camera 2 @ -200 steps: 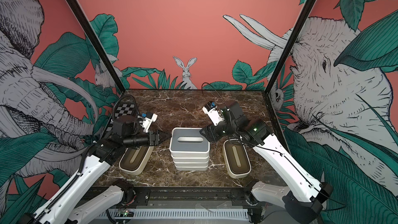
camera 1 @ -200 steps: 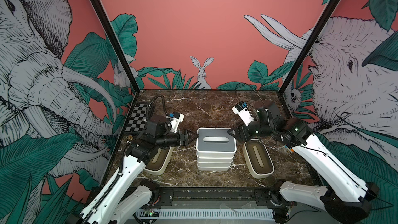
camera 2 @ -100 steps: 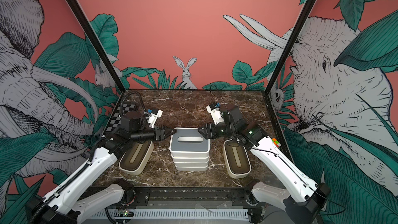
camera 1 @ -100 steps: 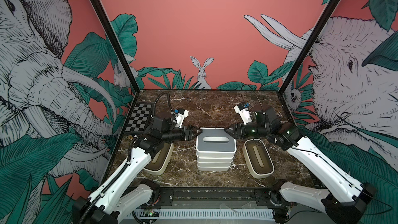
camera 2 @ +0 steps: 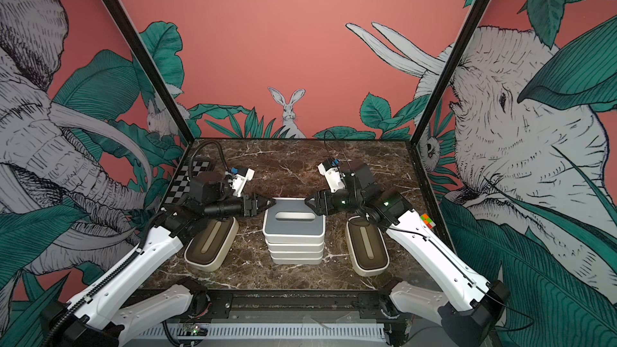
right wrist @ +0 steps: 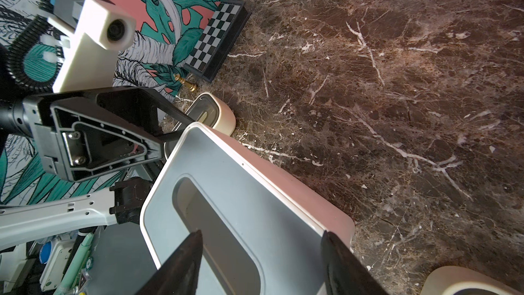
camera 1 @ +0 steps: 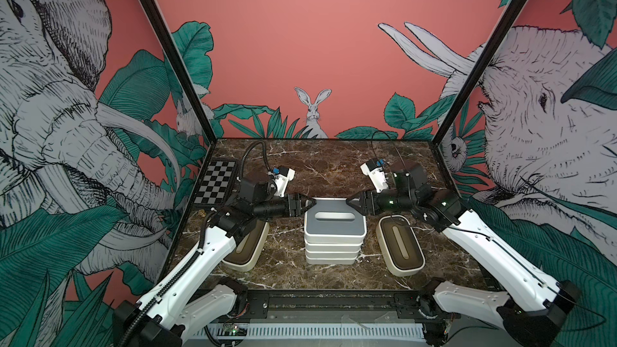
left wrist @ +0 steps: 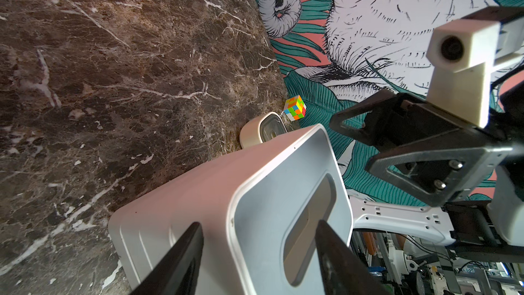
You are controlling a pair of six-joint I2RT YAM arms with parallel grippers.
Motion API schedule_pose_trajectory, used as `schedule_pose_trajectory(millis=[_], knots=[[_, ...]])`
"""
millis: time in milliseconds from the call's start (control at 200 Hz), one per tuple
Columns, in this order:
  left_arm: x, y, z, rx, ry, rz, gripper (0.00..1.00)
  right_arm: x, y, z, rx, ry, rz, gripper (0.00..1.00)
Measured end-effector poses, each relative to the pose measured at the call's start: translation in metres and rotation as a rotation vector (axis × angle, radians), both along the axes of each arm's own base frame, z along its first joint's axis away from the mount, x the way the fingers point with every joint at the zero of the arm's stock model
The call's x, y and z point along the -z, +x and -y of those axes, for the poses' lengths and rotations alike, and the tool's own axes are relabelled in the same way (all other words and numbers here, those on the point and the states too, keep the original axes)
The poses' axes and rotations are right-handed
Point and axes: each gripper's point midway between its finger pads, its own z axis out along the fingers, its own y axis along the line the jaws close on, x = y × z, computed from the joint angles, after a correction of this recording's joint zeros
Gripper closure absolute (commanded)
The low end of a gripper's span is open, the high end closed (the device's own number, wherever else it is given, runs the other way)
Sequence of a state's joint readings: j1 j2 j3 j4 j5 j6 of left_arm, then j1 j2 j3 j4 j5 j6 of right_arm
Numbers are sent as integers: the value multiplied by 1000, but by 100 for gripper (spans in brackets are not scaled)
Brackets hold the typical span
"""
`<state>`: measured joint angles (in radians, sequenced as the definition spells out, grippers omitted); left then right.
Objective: Stack the tissue boxes
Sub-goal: Place the tissue box at the tissue box.
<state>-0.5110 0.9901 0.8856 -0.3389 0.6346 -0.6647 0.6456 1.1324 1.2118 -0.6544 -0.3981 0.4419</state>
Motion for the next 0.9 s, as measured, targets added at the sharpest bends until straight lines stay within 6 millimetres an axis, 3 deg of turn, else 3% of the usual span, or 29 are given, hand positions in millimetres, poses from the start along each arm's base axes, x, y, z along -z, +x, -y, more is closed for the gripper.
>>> schedule_pose_trajectory(millis=[900], knots=[[-2, -5, 1, 16, -6, -3, 34, 9, 3, 3, 18, -21, -2, 34]])
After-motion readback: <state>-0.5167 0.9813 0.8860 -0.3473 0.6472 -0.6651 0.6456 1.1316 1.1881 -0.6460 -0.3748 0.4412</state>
